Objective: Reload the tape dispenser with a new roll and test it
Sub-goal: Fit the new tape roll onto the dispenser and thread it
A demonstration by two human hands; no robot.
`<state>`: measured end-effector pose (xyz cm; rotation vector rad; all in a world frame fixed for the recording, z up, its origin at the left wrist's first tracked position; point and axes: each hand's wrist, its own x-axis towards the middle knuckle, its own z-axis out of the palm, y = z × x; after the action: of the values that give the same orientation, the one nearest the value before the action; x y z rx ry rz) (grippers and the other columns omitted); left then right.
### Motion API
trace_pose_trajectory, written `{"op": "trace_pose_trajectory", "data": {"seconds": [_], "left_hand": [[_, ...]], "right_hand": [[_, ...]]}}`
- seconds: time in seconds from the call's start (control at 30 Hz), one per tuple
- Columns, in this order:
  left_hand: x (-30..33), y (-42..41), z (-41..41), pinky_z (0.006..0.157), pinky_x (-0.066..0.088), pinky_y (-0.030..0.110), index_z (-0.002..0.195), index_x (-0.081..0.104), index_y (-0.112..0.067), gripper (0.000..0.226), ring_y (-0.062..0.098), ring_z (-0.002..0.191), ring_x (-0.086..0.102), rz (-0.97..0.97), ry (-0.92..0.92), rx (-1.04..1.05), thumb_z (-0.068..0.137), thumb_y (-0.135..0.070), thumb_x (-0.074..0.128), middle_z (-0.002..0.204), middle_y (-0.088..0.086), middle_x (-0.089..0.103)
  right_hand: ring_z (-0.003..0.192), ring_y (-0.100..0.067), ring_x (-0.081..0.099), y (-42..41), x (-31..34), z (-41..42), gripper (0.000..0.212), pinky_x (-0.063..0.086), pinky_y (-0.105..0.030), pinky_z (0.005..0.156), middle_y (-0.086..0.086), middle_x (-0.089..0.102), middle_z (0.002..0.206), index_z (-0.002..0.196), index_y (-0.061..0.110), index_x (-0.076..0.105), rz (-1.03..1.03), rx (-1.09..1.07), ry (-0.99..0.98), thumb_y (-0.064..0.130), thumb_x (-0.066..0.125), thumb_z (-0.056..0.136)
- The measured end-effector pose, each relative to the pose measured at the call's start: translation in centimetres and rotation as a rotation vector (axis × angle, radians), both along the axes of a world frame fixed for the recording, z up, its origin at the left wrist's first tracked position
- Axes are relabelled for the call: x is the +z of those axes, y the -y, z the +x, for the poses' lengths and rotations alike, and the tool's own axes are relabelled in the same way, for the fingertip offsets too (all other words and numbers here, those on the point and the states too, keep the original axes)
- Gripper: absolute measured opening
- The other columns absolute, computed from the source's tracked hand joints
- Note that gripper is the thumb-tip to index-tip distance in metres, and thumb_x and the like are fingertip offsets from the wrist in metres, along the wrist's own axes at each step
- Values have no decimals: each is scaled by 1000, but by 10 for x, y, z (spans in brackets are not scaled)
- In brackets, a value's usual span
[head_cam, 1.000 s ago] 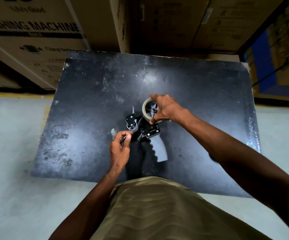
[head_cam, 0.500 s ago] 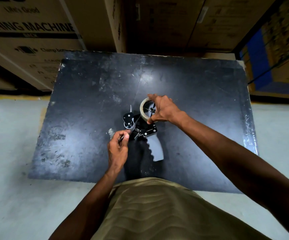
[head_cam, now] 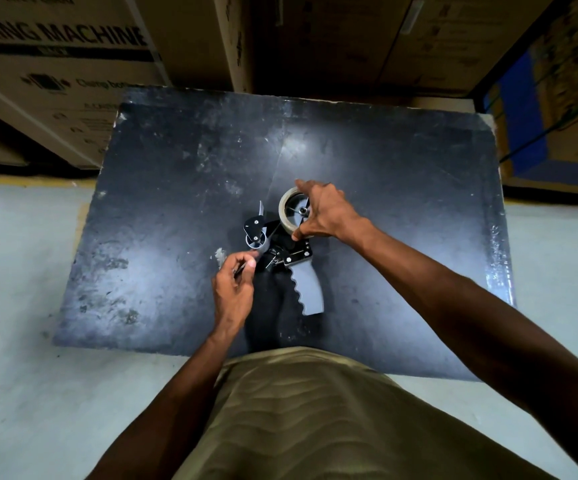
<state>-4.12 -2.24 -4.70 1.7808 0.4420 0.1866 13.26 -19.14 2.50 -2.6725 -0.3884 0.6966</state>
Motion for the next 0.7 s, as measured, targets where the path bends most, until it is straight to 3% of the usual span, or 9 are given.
{"op": "trace_pose_trajectory", "data": {"seconds": [0.4, 0.5, 0.7], "left_hand": [[-4, -2, 2, 99, 50, 23, 95, 64, -6, 8, 13, 111, 68, 2, 2, -25, 98, -3, 57, 110, 5, 74], [-4, -5, 4, 99, 50, 25, 95, 64, -8, 10, 13, 110, 68, -17, -14, -32, 98, -2, 57, 109, 4, 74], [-6, -9, 6, 102, 53, 42, 93, 65, -17, 15, 20, 110, 69, -23, -21, -37, 98, -5, 57, 108, 5, 74]], "right_hand": [[136, -28, 54, 0, -3, -5, 127, 43, -34, 114, -9, 52, 153, 160, 14, 32, 41, -25, -10, 45, 98, 56], [136, -26, 53, 4, -2, -4, 123, 39, -28, 112, -11, 53, 151, 159, 15, 34, 58, -23, -13, 45, 97, 57], [141, -30, 45, 7, -3, -2, 122, 36, -30, 112, -16, 48, 152, 162, 20, 26, 93, -26, -82, 44, 95, 63]]}}
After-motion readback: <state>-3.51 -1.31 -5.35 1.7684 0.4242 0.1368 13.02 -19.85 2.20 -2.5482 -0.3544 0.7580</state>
